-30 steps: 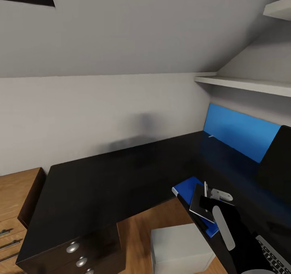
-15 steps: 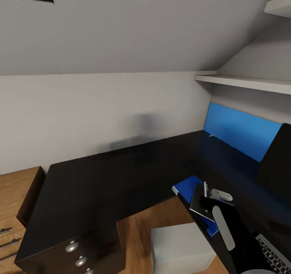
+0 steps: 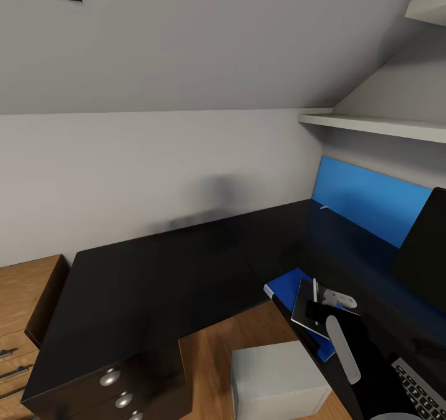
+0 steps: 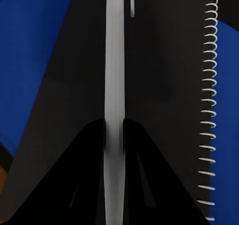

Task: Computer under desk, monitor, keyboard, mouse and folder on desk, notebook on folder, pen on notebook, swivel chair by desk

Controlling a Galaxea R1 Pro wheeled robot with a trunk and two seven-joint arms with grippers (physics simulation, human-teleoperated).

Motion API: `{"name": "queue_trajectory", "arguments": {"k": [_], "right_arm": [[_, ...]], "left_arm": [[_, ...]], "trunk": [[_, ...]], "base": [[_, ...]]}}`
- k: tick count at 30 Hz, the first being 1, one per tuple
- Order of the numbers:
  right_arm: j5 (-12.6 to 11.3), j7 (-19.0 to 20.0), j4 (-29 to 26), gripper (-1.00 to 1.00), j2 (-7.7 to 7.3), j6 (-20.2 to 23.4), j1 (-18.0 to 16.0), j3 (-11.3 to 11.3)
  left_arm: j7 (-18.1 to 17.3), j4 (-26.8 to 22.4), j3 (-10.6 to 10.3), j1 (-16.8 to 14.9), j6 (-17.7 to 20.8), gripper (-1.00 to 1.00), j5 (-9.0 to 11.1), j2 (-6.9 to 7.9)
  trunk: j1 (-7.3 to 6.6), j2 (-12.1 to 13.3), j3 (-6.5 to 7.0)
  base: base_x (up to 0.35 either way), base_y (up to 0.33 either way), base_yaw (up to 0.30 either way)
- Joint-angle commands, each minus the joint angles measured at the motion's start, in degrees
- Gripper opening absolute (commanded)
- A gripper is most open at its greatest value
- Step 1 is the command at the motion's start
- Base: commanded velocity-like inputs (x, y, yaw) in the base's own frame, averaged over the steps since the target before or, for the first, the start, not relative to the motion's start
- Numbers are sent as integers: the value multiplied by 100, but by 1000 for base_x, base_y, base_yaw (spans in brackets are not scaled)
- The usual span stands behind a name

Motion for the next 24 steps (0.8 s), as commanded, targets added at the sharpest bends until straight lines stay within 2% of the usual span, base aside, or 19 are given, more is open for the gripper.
{"name": "queue_trajectory", "arguments": {"k": [1,2,3,24], "right_arm": [[-64,-53,-7,-100,-2,13,-4,5],[-63,-52,-7,-100,-2,13,-4,5],[-63,-52,-8,100,-2,13,-4,6],[-96,-70,-85,100,-1,14,-4,-7]], "left_arm": [[-44,-19,48,-3,-8,100,-26,-5],[-44,-19,48,-3,-8,100,-26,-4],[-44,-19,48,-3,-8,100,-26,-3],[-62,-19,35,-3,-8,100,-26,-1]], "trunk": [[0,-4,-6],[0,-4,-6],[0,-4,-6],[0,-4,-6]], "base": [[0,0,0],[0,0,0],[0,0,0],[0,0,0]]}}
